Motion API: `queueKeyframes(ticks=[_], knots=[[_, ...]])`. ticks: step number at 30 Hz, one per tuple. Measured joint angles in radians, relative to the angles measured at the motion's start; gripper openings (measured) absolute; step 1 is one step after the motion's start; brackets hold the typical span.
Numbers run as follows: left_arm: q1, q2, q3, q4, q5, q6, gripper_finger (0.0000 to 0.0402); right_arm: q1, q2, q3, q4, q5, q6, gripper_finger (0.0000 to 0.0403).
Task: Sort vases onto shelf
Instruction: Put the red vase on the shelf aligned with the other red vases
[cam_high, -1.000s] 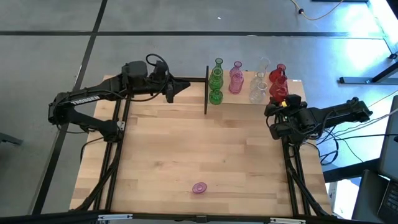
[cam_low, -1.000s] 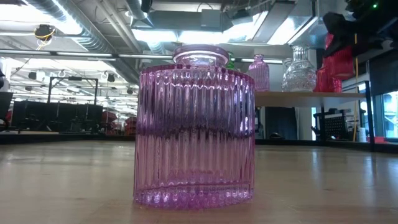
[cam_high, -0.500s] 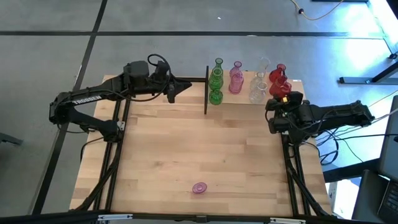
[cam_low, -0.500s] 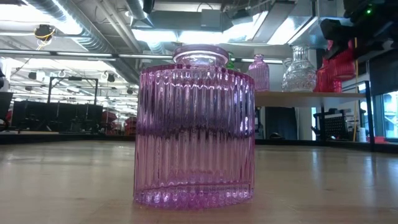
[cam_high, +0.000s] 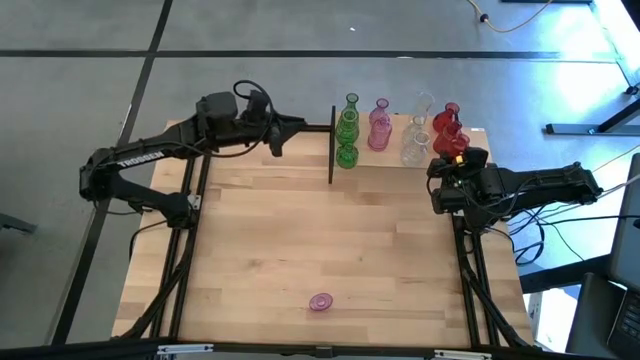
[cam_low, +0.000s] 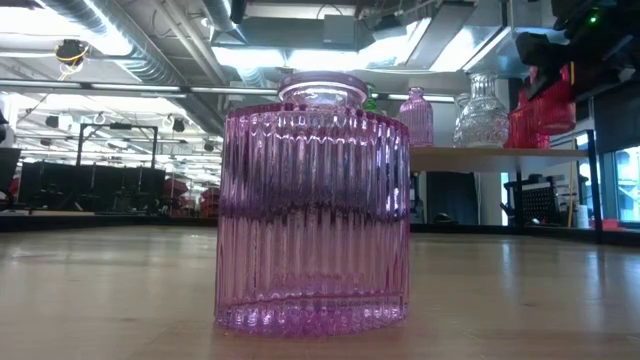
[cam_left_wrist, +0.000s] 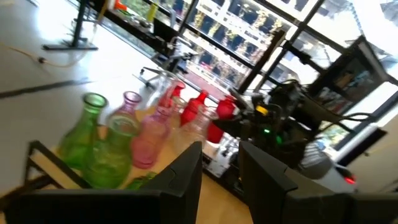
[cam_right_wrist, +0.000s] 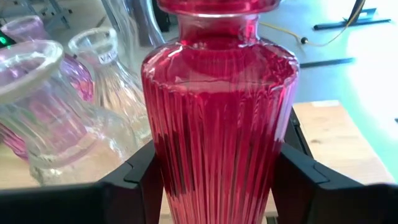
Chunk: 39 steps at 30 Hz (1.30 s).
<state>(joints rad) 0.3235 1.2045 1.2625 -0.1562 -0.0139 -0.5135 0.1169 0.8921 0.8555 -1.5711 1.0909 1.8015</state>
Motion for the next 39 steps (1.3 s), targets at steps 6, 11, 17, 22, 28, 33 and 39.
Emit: queueKeyframes(ticks=[6,11,17,22,28,33,39], knots=[[0.079,0.000,0.000,-0.039,-0.003,0.101,0.0098,0.000,0.000,0.000,0.000,-0.020,-0.007,0.0200],[0.117,0.000,0.000,-0.055,-0.003,0.140,0.0098,0.000,0.000,0.000,0.000,-0.013,-0.003,0.0200],[0.115,0.000,0.000,-0.055,0.022,0.172,0.0098,0.000,0.012,0.000,0.002,-0.013,-0.001,0.0200],[0.099,0.000,0.000,-0.055,0.031,0.184,0.0098,-0.049,0.014,0.000,0.000,-0.013,0.000,0.0200],[0.085,0.000,0.000,-0.055,0.031,0.184,0.0098,-0.094,0.028,0.000,0.016,-0.011,0.000,0.0200],[0.080,0.000,0.000,-0.055,0.027,0.185,0.0098,-0.094,0.072,0.000,0.028,-0.004,0.001,0.0200],[0.080,0.000,0.000,-0.054,0.022,0.187,0.0098,-0.093,0.131,0.000,0.018,-0.001,0.030,0.0200]])
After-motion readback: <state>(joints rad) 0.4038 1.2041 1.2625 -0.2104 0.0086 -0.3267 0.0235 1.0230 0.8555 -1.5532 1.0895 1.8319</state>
